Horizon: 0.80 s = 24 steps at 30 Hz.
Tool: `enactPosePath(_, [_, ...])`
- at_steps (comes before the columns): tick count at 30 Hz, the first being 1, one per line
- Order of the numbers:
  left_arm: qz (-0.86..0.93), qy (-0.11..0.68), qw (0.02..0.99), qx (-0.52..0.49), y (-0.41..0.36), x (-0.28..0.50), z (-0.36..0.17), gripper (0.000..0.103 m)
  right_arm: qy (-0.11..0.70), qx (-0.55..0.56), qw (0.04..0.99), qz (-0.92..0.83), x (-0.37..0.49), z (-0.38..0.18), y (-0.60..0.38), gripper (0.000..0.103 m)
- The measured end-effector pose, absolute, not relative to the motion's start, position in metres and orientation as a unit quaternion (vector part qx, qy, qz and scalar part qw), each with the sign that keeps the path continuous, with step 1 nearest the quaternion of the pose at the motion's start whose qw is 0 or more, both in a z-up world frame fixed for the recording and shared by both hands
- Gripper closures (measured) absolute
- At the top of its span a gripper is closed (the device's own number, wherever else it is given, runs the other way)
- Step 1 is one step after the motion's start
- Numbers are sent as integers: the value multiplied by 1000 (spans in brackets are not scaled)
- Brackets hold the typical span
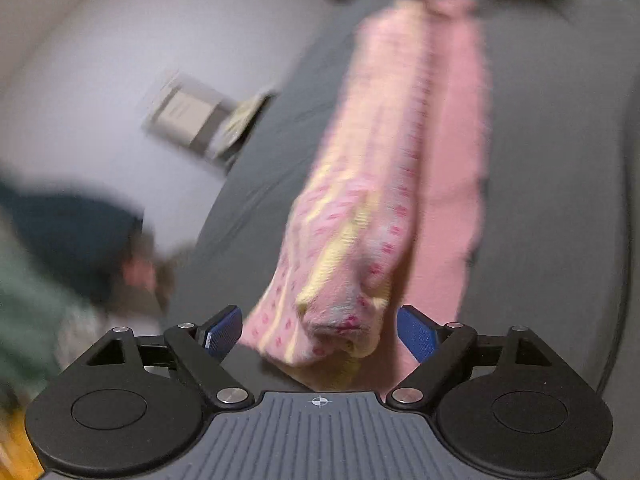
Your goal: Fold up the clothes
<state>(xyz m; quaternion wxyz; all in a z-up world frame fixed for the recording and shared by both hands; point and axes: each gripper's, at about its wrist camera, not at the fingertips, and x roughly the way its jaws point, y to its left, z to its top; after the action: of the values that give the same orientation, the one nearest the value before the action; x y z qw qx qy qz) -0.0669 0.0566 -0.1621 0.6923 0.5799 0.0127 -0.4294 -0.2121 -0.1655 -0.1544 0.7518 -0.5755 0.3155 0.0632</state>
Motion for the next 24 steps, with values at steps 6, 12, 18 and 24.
enactPosePath(6, [-401, -68, 573, 711, 37, -80, -187, 18, 345, -615, 706, 62, -191, -171, -155, 46])
enactPosePath(12, [-380, -90, 431, 813, 21, -82, -223, 22, 359, -647, 668, 81, -177, -191, -160, 63])
enactPosePath(18, [-394, -62, 454, 797, 12, -78, -215, 73, 344, -654, 667, 93, -191, -182, -161, 86])
enactPosePath(24, [-414, -86, 510, 749, 41, -76, -191, 75, 316, -636, 692, 132, -222, -164, -174, 87])
